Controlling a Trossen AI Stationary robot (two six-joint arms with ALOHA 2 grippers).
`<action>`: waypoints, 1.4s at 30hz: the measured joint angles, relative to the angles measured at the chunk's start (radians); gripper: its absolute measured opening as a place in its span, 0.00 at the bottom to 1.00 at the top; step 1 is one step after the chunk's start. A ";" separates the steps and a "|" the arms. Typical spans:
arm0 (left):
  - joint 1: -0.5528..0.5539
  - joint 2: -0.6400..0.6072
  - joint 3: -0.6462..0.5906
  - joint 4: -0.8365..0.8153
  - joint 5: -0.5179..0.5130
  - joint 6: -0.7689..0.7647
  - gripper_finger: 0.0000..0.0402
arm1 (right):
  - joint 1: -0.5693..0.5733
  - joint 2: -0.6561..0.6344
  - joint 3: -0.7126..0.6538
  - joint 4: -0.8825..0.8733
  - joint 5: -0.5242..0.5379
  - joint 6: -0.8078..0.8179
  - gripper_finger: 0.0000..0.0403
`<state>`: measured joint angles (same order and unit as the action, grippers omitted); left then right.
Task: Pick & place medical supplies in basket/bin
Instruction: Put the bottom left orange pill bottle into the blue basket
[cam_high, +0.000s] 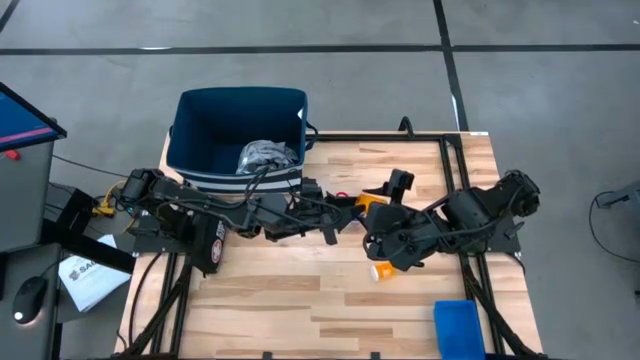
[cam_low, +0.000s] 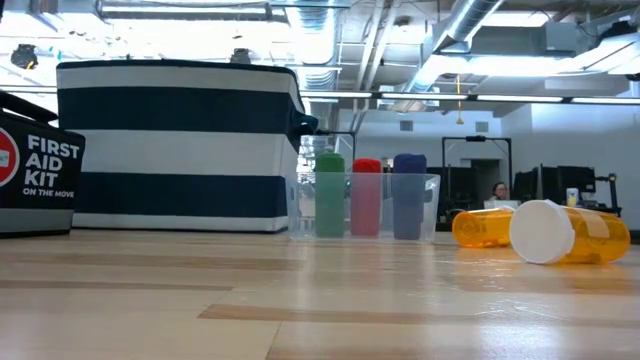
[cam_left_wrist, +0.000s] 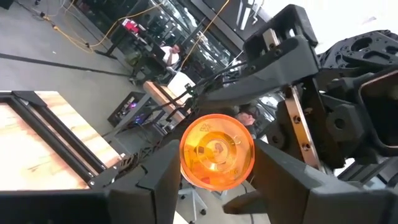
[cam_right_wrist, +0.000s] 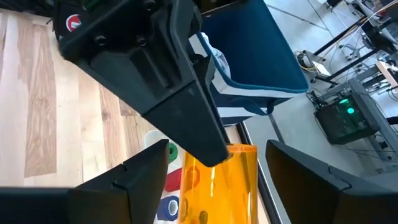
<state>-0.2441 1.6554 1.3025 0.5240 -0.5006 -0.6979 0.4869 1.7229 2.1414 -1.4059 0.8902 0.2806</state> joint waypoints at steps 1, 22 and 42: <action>-0.002 0.000 0.000 0.000 0.000 -0.001 0.43 | -0.003 0.000 0.000 0.000 0.000 0.000 0.66; -0.002 0.000 0.000 -0.002 0.011 -0.021 0.43 | -0.010 -0.002 -0.021 0.002 -0.023 0.000 0.41; -0.015 -0.023 -0.002 -0.070 0.092 0.120 0.58 | 0.013 -0.001 -0.021 -0.016 -0.001 0.045 0.44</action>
<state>-0.2595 1.6327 1.3003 0.4540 -0.4084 -0.5779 0.4999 1.7222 2.1201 -1.4220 0.8889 0.3254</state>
